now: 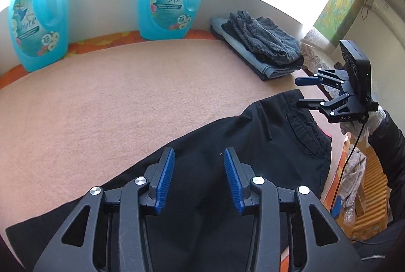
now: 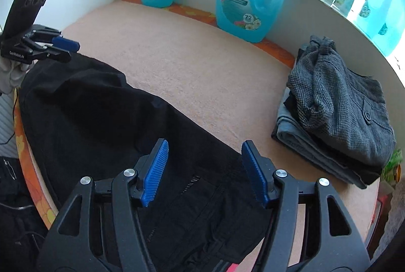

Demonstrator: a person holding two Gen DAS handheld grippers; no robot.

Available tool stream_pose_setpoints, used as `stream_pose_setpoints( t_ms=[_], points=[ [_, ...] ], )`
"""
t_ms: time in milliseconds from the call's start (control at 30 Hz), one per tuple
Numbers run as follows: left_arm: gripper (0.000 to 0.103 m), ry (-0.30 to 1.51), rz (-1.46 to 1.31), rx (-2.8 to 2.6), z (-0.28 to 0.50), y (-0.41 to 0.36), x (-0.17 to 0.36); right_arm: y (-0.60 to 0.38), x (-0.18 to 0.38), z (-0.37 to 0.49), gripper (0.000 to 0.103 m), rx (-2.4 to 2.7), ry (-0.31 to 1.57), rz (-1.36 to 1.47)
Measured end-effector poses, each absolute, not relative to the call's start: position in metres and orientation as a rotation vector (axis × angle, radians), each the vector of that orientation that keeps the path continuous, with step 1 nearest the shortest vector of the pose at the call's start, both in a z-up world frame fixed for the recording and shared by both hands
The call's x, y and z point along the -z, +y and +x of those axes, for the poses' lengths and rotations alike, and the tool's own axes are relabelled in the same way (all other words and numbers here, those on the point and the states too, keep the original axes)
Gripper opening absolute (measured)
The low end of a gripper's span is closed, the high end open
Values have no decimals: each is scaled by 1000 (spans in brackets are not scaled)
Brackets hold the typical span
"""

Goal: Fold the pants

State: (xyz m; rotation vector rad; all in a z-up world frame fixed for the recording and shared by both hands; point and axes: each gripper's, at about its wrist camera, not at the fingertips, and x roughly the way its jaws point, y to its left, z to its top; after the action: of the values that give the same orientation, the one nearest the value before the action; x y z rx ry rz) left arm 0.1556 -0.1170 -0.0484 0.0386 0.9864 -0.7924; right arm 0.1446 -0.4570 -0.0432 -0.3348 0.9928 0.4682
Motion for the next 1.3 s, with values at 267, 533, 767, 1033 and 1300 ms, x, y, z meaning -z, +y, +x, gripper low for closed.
stream_pose_setpoints(
  t_ms=[267, 533, 767, 1033, 1300],
  points=[
    [39, 1111, 28, 876, 200, -153, 75, -463, 79, 197, 67, -704, 1131, -343],
    [39, 1185, 66, 876, 217, -166, 95, -463, 105, 200, 67, -804, 1181, -317],
    [40, 1170, 78, 884, 215, -166, 90, -445, 100, 150, 12, -709, 1136, -422],
    [40, 1122, 50, 910, 209, -160, 75, -425, 63, 59, 7, -496, 955, -484],
    [40, 1154, 5, 999, 191, -164, 76, -422, 73, 3, 7, -465, 962, -486]
  ],
)
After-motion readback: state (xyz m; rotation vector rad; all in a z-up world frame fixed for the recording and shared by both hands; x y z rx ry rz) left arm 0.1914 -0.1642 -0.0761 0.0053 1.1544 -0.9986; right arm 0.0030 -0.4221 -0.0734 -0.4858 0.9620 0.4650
